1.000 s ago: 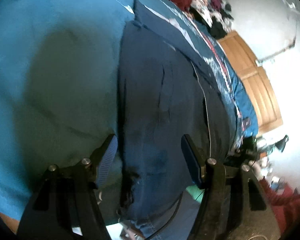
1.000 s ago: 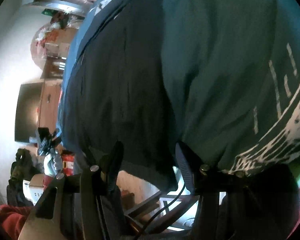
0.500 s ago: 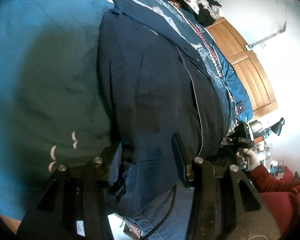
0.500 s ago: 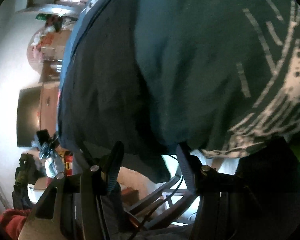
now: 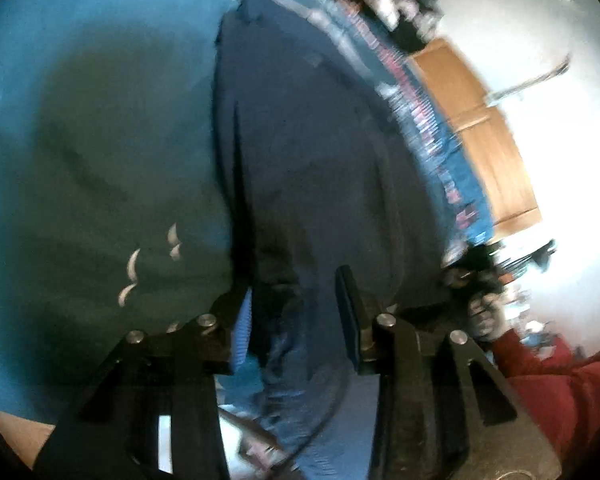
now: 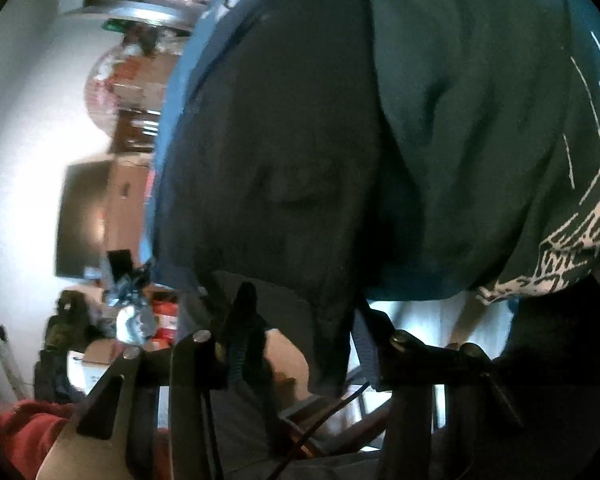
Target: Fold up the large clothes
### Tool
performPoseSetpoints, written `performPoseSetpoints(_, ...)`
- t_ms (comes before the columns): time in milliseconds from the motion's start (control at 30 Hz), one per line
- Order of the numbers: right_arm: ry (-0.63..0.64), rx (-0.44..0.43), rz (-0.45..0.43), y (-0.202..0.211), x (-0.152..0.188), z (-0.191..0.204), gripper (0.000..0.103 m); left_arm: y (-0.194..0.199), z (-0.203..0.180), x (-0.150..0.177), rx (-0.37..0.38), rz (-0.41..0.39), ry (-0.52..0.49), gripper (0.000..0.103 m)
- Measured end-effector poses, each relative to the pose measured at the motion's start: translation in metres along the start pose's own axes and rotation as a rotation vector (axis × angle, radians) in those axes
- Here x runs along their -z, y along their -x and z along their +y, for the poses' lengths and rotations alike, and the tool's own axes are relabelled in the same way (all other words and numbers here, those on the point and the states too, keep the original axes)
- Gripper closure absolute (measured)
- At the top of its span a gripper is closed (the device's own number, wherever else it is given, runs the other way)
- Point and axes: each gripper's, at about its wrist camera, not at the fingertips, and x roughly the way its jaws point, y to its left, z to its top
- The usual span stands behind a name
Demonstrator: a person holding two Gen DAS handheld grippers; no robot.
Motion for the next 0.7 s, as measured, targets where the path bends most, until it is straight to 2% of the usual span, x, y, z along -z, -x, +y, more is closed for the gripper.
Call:
performPoseSetpoints(67,-0.011,0.032,0.010,-0.010,-0.002,-0.001,0.049,-0.001,0.002,-0.002,0.005,-0.013,0.018,0.068)
performPoseSetpoints(100,-0.008,0.044,0.008,-0.011,-0.002,0.001,0.053,0.000,-0.001,-0.002,-0.012,-0.015,0.005,0.074)
performPoseSetpoints(133,0.000,0.055,-0.005,-0.010,-0.001,0.007,0.064,0.001,-0.007,-0.001,-0.061,-0.020,-0.020,0.086)
performPoseSetpoints(167,0.013,0.042,-0.018,-0.006,0.001,0.013,0.092,0.004,-0.013,0.000,-0.065,-0.029,-0.023,0.092)
performPoseSetpoints(233,0.050,-0.013,-0.080,0.015,0.004,0.034,0.092,0.016,-0.030,-0.001,-0.018,-0.071,-0.014,0.092)
performPoseSetpoints(300,0.063,-0.106,-0.166,0.044,0.002,0.058,0.092,0.036,-0.046,-0.010,0.082,-0.143,0.013,0.093)
performPoseSetpoints(367,0.068,-0.185,-0.238,0.069,-0.011,0.078,0.092,0.055,-0.059,-0.033,0.178,-0.224,0.038,0.093)
performPoseSetpoints(433,0.075,-0.225,-0.280,0.085,-0.032,0.090,0.092,0.065,-0.066,-0.060,0.216,-0.276,0.042,0.093)
performPoseSetpoints(500,0.066,-0.254,-0.327,0.103,-0.070,0.097,0.092,0.070,-0.070,-0.093,0.264,-0.316,0.060,0.092)
performPoseSetpoints(567,0.068,-0.255,-0.359,0.113,-0.110,0.102,0.092,0.073,-0.066,-0.124,0.263,-0.328,0.065,0.092)
performPoseSetpoints(600,0.063,-0.251,-0.369,0.120,-0.140,0.097,0.092,0.071,-0.061,-0.145,0.268,-0.335,0.075,0.092)
performPoseSetpoints(700,0.074,-0.216,-0.354,0.123,-0.217,0.085,0.092,0.054,-0.047,-0.191,0.221,-0.328,0.092,0.091)
